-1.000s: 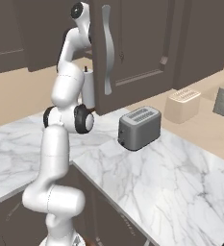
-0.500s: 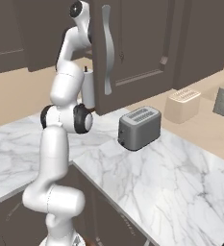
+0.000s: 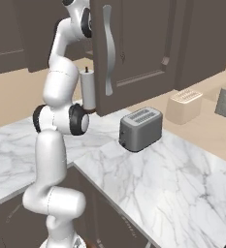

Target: Pick up the bar soap and spray from the sink, and place them back in the cabinet, and close the cabinet doors.

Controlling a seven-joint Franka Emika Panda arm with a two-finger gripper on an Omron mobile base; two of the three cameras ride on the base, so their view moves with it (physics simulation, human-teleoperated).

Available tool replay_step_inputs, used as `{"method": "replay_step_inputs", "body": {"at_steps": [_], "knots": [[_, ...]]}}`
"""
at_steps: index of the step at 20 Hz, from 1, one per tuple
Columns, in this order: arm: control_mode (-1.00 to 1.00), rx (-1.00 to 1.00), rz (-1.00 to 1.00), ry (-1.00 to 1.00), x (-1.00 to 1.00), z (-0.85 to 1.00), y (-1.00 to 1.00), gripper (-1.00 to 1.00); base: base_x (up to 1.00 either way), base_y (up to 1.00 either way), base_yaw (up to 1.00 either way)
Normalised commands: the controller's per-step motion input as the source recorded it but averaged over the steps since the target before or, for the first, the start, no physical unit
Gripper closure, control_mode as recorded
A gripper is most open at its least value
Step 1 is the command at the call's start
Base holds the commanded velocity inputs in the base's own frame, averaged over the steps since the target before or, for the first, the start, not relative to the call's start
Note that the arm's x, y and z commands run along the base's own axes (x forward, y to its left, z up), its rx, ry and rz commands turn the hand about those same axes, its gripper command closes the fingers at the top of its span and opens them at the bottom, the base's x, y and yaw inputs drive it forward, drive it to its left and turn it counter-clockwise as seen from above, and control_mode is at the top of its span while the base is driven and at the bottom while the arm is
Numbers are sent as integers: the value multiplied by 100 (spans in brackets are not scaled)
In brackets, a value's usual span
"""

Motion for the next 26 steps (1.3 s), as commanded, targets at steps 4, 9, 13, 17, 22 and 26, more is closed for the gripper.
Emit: {"method": "replay_step_inputs", "body": {"at_steps": [4, 9, 13, 17, 22, 26], "knots": [[-100, 0, 0, 0, -56, -1, 0, -100, 0, 0, 0], [-100, 0, 0, 0, -57, -11, 0, -100, 0, 0, 0], [-100, 0, 0, 0, -57, -19, 0, -100, 0, 0, 0], [-100, 0, 0, 0, -58, -26, 3, -100, 0, 0, 0], [-100, 0, 0, 0, -61, -28, 4, -100, 0, 0, 0], [-100, 0, 0, 0, -69, -28, 1, -100, 0, 0, 0]]}}
